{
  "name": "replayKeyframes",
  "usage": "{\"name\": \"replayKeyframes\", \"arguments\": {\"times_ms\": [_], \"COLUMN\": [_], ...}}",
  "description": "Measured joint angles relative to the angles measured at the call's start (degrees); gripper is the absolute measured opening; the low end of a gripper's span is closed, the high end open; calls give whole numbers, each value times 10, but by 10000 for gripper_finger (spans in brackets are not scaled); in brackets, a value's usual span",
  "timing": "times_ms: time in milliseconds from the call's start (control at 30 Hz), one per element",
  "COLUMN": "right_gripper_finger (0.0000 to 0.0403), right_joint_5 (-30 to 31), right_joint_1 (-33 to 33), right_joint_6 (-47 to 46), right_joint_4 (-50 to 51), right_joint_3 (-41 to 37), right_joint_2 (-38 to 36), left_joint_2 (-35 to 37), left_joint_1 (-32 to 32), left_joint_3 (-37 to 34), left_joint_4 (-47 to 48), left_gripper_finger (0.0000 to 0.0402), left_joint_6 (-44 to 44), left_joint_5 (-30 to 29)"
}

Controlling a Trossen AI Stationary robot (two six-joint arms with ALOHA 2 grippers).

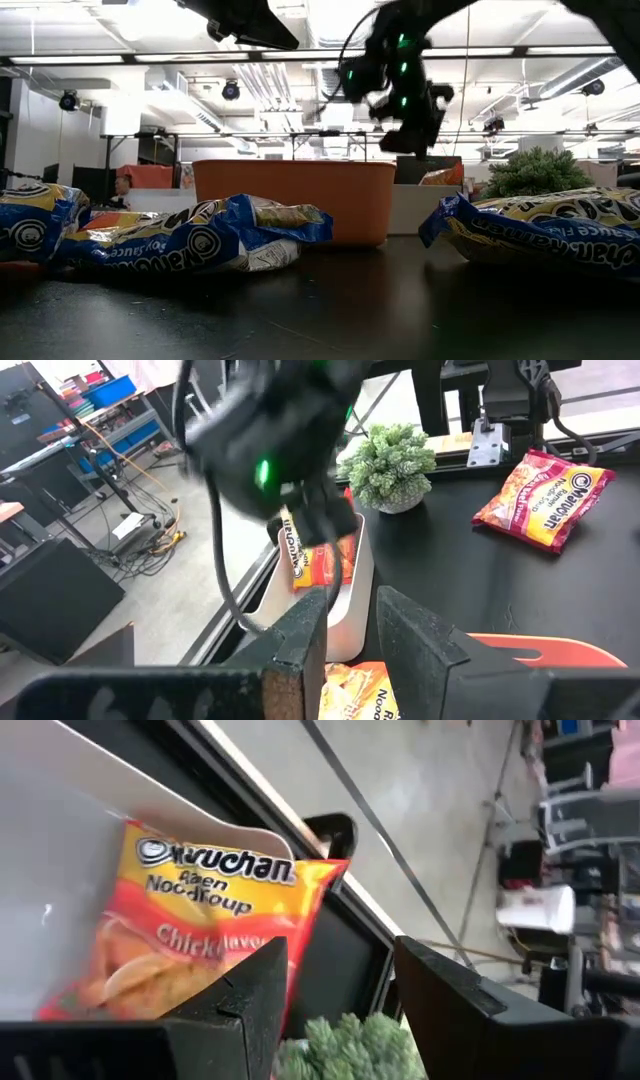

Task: Sort Maruchan noodles
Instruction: Put the middle orange noodle packet into the white bin

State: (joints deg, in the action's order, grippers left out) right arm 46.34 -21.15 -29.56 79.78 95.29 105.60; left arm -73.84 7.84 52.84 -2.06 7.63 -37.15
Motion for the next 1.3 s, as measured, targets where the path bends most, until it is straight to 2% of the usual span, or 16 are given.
{"name": "replayKeyframes", "arguments": {"times_ms": [133, 267, 533, 700, 867, 1000, 1200, 1300], "right_gripper_finger": [171, 167, 156, 146, 139, 139, 136, 132], "right_joint_5": [-3, -14, -54, -142, -239, -271, -273, -273], "right_joint_1": [37, 95, 223, 243, 243, 243, 243, 243], "right_joint_6": [4, 24, 132, 178, 237, 276, 305, 307], "right_joint_4": [-21, -100, -419, -554, -694, -780, -809, -809], "right_joint_3": [-22, -90, -338, -464, -564, -622, -656, -659], "right_joint_2": [-73, -163, -357, -465, -555, -607, -647, -652], "left_joint_2": [0, 0, 0, 0, 0, 0, -11, -27], "left_joint_1": [0, 0, 1, 11, 33, 51, 59, 64], "left_joint_3": [0, 0, 0, 0, 0, 0, 42, 63], "left_joint_4": [0, 1, 7, 29, 96, 172, 420, 544], "left_gripper_finger": [74, 74, 74, 74, 74, 74, 66, 60], "left_joint_6": [-2, -18, -88, -171, -292, -431, -689, -795], "left_joint_5": [0, 3, 51, 67, 68, 72, 146, 224]}}
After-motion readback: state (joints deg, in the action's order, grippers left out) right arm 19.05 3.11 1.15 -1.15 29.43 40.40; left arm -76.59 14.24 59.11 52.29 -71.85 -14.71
